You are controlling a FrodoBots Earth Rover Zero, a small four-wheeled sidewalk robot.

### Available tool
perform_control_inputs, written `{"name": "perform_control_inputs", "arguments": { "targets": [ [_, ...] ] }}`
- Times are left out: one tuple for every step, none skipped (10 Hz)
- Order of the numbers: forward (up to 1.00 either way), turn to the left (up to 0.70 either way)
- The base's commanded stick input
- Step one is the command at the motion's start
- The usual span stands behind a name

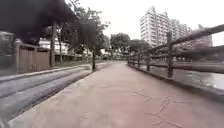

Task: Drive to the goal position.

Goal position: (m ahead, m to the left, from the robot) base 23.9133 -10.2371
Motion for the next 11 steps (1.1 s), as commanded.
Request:
{"name": "perform_control_inputs", "arguments": {
  "targets": [
    [1.00, 0.00],
    [1.00, 0.00],
    [1.00, 0.00],
    [1.00, 0.00],
    [1.00, 0.00],
    [1.00, 0.00],
    [1.00, 0.00],
    [1.00, 0.00],
    [1.00, 0.00],
    [1.00, 0.00],
    [1.00, 0.00]
  ]
}}
